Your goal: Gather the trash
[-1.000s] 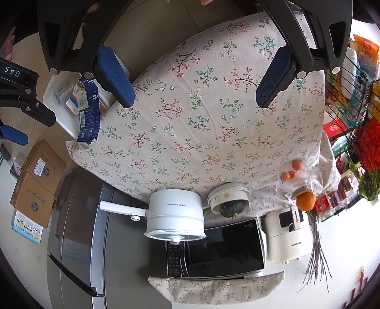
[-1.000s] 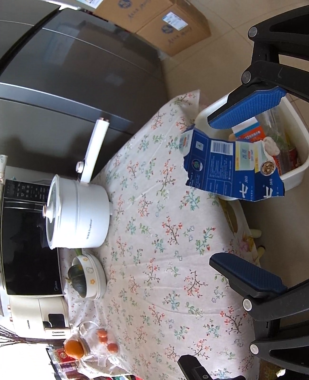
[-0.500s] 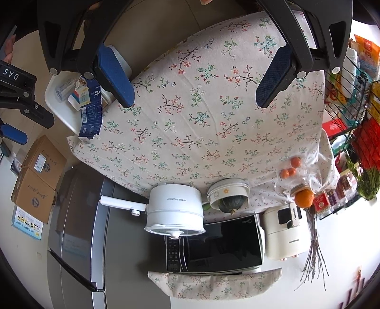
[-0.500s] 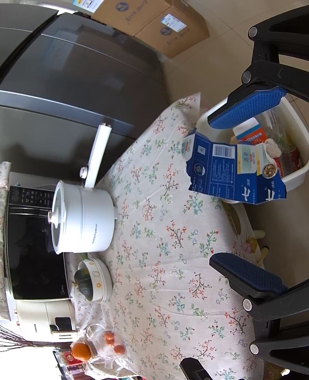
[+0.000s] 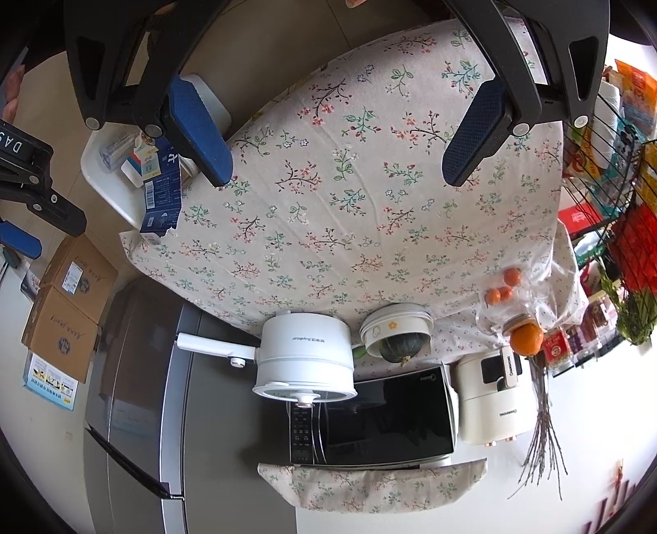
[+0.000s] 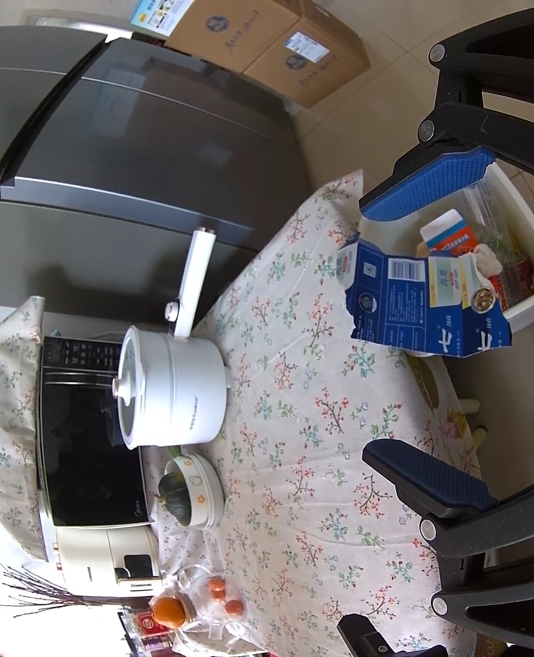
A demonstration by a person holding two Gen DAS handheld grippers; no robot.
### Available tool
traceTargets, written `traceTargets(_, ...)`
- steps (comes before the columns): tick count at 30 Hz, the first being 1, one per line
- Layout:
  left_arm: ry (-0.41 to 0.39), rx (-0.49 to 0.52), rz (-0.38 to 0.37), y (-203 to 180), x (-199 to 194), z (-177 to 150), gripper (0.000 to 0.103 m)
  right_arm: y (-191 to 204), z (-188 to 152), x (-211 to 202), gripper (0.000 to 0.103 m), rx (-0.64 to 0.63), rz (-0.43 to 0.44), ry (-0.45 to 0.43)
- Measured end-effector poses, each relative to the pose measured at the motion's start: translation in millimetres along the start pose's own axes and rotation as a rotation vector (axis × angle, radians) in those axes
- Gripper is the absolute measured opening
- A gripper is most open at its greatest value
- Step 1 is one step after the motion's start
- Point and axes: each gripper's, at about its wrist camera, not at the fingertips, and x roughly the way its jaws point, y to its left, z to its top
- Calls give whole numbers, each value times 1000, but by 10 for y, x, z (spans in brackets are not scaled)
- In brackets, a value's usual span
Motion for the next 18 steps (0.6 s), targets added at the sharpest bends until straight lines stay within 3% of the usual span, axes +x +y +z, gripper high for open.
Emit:
traceTargets(12, 6, -1, -3, -18, 3, -14, 103, -3, -7, -2, 91, -1, -4, 0)
traceTargets(18, 47, -6, -6, -9, 100, -10, 103, -7, -14, 7, 92, -5, -8, 1)
